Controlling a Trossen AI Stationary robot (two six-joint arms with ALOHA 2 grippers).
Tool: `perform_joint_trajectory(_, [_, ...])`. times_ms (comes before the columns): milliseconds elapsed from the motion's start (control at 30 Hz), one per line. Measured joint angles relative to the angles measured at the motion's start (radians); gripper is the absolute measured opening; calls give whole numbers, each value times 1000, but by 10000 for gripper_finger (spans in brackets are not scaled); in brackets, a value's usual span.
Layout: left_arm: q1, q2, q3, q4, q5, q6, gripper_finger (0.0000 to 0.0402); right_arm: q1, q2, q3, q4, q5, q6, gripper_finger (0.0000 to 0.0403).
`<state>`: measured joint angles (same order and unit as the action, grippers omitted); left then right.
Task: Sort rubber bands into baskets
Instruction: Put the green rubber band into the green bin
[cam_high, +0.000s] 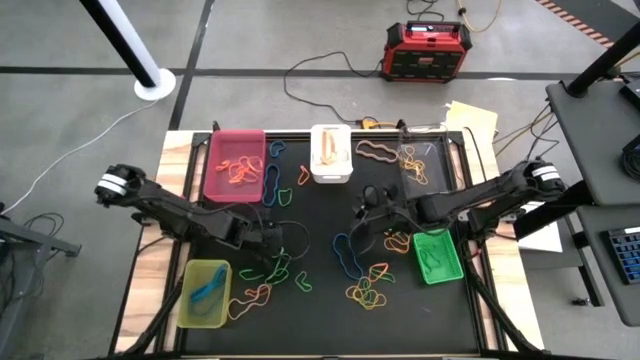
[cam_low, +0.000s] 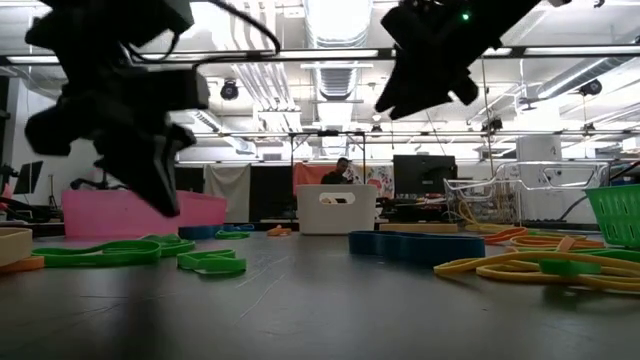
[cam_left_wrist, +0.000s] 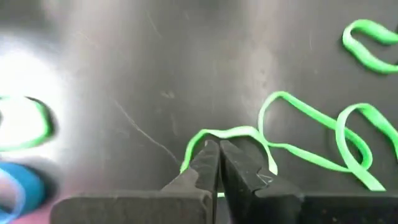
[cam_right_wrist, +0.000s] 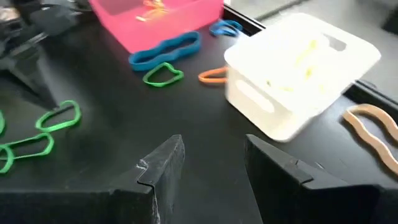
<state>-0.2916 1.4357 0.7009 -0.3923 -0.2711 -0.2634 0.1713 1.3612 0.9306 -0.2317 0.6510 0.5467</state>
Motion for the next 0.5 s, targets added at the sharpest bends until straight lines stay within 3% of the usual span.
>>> perform_joint_trajectory(200, [-1,-107,-2,-3,-26,-25,0,12,73,5,62,-8,-51,167])
perform_joint_trajectory(500, [15,-110,-5,-121,-33,-317,21,12,92,6,64,-7,-33,166])
